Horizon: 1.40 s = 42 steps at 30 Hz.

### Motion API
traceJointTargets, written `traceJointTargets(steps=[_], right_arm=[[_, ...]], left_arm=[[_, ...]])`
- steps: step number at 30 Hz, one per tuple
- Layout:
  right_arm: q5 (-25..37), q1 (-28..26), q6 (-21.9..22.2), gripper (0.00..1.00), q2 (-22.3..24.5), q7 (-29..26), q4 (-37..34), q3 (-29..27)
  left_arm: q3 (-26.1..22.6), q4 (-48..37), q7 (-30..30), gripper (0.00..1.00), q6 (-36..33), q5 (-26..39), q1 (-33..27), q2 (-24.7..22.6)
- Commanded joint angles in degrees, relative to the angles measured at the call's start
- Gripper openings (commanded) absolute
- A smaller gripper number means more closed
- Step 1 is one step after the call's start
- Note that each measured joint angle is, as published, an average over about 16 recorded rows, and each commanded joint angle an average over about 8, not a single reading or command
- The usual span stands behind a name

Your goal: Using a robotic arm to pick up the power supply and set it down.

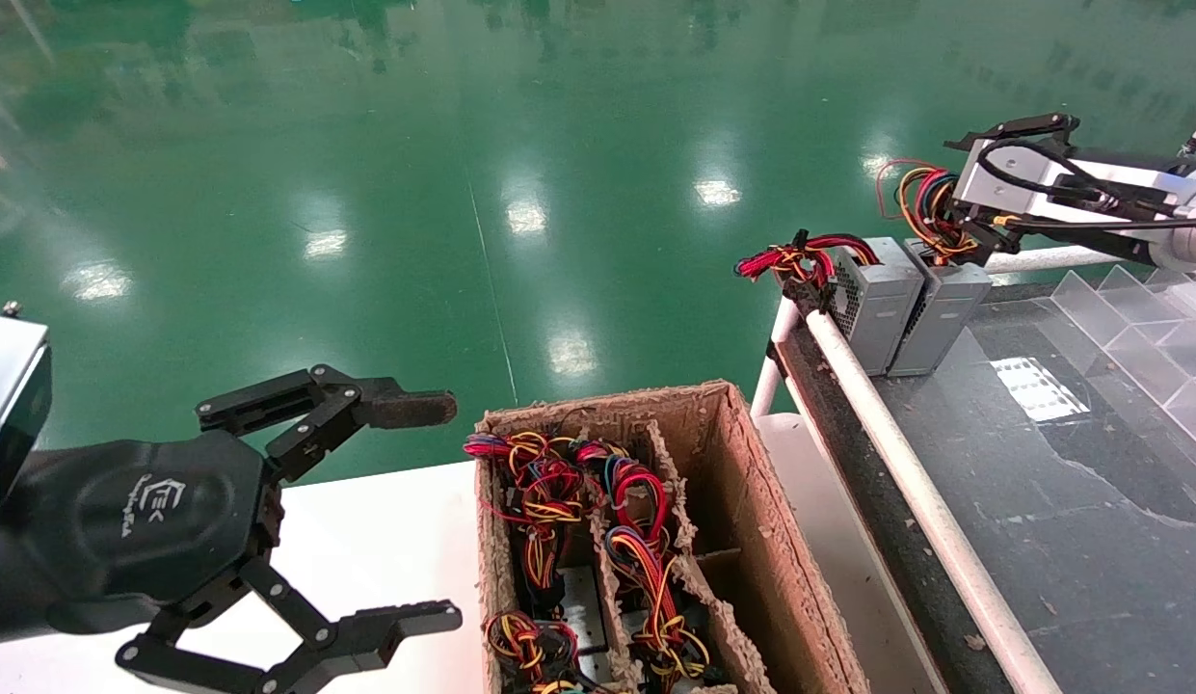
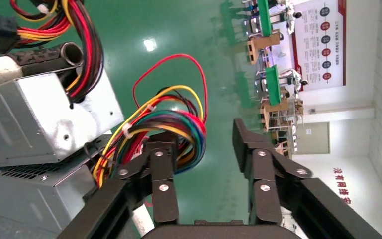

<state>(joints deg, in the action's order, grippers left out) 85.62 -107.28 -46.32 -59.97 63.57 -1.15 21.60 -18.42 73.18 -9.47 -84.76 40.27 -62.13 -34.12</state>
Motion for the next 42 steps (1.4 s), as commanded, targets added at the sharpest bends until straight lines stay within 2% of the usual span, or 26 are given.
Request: traceJointTargets(steps=[1,12,26,36,42], right_arm=[[0.4,-0.2,-0.1,1.0,0.0,-0.5,-0.1,0.3],[2.4,-1.6,-1.4,1.0,0.4,-4.0,-0.4,1.7],[1.7,-4.5,-6.8,1.0,2.7,-8.1,0.1,1.2],[-2.3,-5.0,-12.2,1.0,4.8,-13.4,0.2,-1.3],[-5.7,-1.1,-14.7,1.0,6.6,-19.0,6.1,-1.7]], left_arm=[[0.0,0.0,0.0,1.0,0.0,0.0,0.0,0.0],[0.0,0.0,0.0,1.0,0.0,0.0,0.0,0.0],[0.0,0.0,0.0,1.0,0.0,0.0,0.0,0.0],[-0.1,0.0,0.0,1.0,0.0,0.0,0.0,0.0],[-0.1,0.0,0.0,1.0,0.0,-0.1,0.0,0.0]])
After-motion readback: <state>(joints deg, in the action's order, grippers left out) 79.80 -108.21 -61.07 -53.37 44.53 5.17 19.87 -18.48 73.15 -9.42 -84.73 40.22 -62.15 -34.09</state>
